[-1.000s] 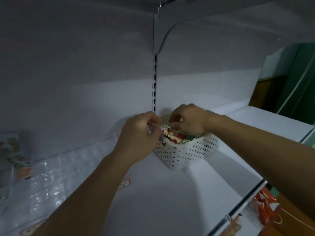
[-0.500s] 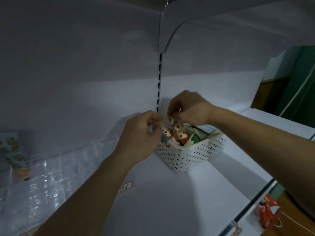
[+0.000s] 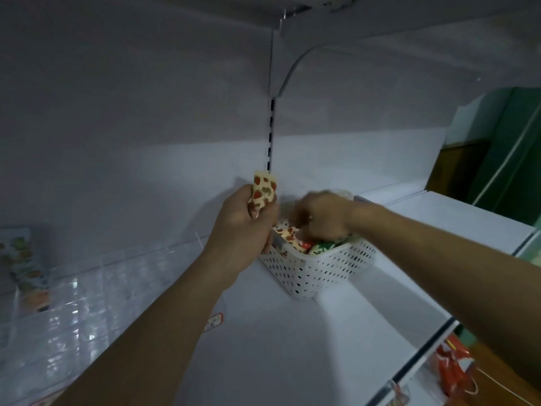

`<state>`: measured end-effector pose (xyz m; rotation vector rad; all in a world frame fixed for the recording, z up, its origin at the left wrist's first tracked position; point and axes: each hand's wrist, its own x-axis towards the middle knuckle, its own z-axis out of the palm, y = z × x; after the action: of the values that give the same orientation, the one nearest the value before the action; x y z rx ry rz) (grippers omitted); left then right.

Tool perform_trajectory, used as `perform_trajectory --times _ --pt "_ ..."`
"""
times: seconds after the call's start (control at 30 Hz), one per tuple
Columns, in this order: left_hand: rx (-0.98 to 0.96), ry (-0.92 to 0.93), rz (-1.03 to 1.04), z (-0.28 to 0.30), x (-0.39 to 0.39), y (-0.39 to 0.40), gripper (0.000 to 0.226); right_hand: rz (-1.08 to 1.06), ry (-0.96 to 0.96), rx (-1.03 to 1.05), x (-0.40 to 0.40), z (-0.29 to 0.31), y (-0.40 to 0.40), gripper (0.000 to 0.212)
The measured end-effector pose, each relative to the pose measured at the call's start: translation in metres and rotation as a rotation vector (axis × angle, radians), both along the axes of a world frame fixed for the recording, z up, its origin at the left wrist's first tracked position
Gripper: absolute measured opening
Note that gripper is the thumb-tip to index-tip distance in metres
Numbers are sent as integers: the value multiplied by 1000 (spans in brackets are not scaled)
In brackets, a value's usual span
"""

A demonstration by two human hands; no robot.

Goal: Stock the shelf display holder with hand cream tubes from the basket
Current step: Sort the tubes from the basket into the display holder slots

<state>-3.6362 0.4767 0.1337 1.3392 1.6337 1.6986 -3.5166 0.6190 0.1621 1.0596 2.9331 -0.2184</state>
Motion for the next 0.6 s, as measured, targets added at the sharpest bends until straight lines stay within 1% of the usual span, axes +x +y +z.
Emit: perform_trajectory --times 0.03,0.07,0.13,0.17,0.23,0.27,0.3,0.33,0.4,0.43,0.47,0.5,0.53,0.57,0.6 --pt "-8 -7 -1 -1 0 0 6 1 -54 6 -1 -9 0 27" --pt "-13 -9 1 -2 -1 0 6 -2 -65 23 -1 -14 0 27" --pt "-20 -15 1 -3 -1 -1 11 5 1 64 -1 -11 -1 22" --pt "-15 -14 5 -2 -1 -1 11 -1 82 48 0 -7 -1 16" --pt "15 -5 29 -1 0 -2 5 -43 286 -36 2 6 -2 2" --pt "30 3 50 0 0 -2 2 -60 404 -48 2 14 -2 7" --pt "43 16 65 0 0 -1 4 -62 529 -52 3 23 -2 10" --pt "51 29 66 1 0 0 5 -47 673 -97 4 32 -3 11" --pt "68 38 48 1 2 1 6 24 926 -337 4 46 -9 11" --pt "73 37 47 2 3 1 8 72 986 -482 3 50 -12 12" --pt "74 31 52 2 3 1 9 109 992 -593 2 50 -13 13" --pt "72 14 53 2 2 1 9 113 967 -644 0 48 -14 16" --pt "66 -12 50 2 1 0 10 80 935 -627 -4 43 -11 18" --pt "58 -30 50 2 0 0 8 16 883 -503 -7 36 -6 19" --pt "48 -31 60 2 -1 -1 6 -52 778 -270 -8 29 3 18"
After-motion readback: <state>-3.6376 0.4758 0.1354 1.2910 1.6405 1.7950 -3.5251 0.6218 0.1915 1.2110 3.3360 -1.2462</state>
